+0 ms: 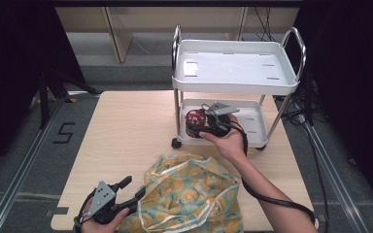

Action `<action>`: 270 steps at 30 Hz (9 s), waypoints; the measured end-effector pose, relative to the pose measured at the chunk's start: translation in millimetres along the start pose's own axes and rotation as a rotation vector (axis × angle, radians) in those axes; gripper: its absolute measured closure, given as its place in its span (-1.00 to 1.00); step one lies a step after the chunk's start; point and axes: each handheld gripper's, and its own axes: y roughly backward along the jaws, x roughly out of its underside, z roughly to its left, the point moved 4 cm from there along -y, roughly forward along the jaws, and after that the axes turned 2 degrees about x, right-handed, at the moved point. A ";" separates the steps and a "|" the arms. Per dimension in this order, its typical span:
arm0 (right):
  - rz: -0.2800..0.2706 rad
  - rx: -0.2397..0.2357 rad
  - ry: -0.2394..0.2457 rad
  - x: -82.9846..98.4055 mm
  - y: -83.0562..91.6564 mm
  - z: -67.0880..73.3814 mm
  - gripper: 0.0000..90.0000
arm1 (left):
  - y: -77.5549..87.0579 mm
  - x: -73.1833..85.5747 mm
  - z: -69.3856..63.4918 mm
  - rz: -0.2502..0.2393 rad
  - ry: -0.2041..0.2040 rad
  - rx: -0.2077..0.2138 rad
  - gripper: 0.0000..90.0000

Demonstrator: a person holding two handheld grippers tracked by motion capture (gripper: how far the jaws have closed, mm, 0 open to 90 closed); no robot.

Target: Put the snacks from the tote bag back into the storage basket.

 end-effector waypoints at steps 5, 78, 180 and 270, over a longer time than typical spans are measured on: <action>0.002 0.000 0.012 1.3 -2.9 -2.6 -0.41 | -0.8 -0.2 0.0 -0.009 -0.007 0.007 -0.20; 0.102 0.028 -0.025 26.0 -33.6 -11.5 -0.41 | 0.3 0.1 0.4 0.000 -0.001 0.003 -0.19; 0.094 -0.031 -0.023 51.7 71.5 32.1 -0.59 | 3.7 -2.3 0.6 -0.041 0.003 -0.015 -0.19; 0.007 -0.009 -0.174 136.8 176.8 43.0 -0.18 | 0.2 1.0 1.5 -0.031 0.008 -0.011 -0.19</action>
